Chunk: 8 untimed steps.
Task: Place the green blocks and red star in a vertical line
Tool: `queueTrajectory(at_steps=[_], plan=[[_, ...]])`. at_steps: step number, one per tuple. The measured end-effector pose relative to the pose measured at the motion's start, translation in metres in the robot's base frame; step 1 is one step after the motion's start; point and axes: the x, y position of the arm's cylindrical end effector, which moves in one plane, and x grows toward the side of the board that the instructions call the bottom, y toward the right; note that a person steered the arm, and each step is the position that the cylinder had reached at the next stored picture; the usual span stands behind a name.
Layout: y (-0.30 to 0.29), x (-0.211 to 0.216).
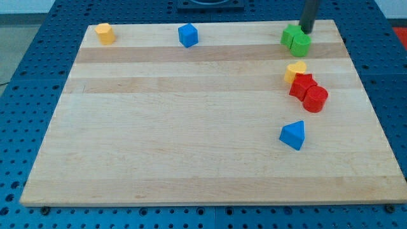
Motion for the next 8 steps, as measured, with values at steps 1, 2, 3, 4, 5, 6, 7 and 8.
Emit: queueTrajectory(at_steps=[1, 2, 3, 4, 5, 6, 7, 8], plan=[[-0.054, 0.036], [-0.121, 0.046], [-0.108, 0.045], [-0.044, 0.031], [-0.013, -0.010], [0.050, -0.007], [0.080, 0.045], [0.029, 0.062]])
